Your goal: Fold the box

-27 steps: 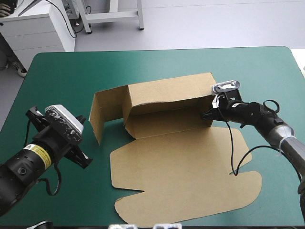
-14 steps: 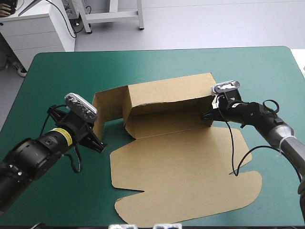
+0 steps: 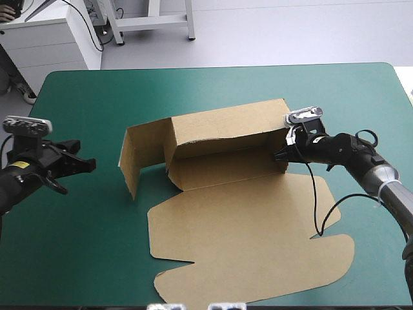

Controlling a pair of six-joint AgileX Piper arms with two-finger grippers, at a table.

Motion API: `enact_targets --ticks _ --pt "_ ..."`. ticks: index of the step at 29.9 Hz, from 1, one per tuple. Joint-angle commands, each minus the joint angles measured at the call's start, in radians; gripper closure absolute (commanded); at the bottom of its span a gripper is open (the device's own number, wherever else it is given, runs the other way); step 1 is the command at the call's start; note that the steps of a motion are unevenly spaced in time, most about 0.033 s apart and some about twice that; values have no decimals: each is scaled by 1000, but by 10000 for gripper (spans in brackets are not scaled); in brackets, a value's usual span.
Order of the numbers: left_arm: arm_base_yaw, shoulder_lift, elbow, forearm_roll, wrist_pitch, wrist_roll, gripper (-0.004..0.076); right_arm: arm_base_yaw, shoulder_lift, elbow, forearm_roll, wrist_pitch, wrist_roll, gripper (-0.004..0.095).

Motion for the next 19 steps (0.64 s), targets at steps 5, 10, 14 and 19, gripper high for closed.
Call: enact_targets --ticks 5,10,14,19 --pt "116 -1 -26 -165 -71 49 708 1 -24 -154 -197 205 229 925" --pt "116 23 -26 -168 -85 57 708 1 -24 -290 -335 418 382 925" --pt "96 39 -26 -164 -107 59 708 1 -24 -384 -350 605 427 925" --pt "73 53 -26 -156 -130 67 708 1 -31 -437 -423 791 498 920"
